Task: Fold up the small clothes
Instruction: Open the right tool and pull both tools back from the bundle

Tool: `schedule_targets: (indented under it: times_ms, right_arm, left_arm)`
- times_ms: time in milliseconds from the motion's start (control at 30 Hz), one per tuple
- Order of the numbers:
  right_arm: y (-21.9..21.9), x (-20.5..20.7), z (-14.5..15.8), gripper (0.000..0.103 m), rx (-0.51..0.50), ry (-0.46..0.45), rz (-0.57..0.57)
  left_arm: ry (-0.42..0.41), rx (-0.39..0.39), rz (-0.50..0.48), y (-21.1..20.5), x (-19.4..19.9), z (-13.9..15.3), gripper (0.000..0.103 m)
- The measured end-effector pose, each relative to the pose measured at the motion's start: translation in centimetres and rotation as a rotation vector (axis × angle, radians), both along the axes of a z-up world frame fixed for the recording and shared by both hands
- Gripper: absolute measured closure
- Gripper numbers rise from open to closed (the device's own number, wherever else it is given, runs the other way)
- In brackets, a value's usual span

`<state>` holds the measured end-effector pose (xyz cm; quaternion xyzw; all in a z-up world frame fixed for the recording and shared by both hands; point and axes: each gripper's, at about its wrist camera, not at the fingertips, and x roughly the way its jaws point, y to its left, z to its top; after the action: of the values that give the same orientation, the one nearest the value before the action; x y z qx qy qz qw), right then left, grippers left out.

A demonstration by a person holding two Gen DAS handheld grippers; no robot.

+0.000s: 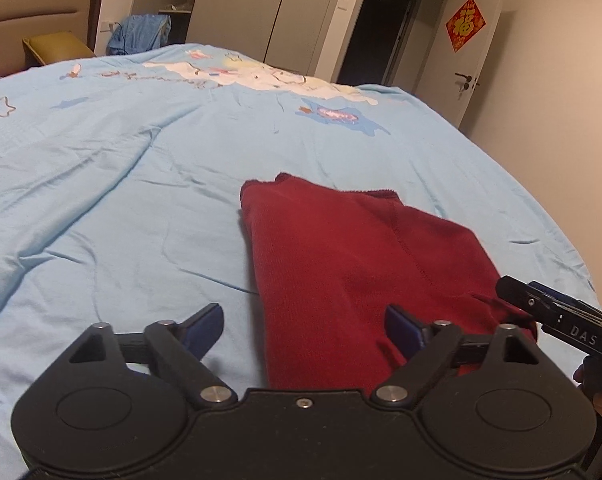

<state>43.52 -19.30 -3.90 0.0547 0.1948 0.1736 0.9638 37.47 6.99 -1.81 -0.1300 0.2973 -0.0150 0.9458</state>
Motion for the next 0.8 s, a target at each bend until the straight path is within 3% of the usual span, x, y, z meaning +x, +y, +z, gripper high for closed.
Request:
schedule_targets:
  times_ms: [267, 533, 800]
  right_arm:
    - [0.0, -5.6, 3.6, 0.0, -0.001, -0.144, -0.014]
    - [-0.8, -12.0, 5.3, 0.0, 0.008, -0.237, -0.02]
    - [-1.9, -18.1, 5.6, 0.0, 0.001, -0.274, -0.044]
  left_arm:
    - [-0.104, 0.03, 0.039, -0.5, -5.4, 3.5, 0.001]
    - [-0.196, 0.086, 0.074, -1.6, -11.8, 5.8, 0.001]
    - [-0.235, 0.094, 0.087, -2.6, -17.7, 5.8, 0.001]
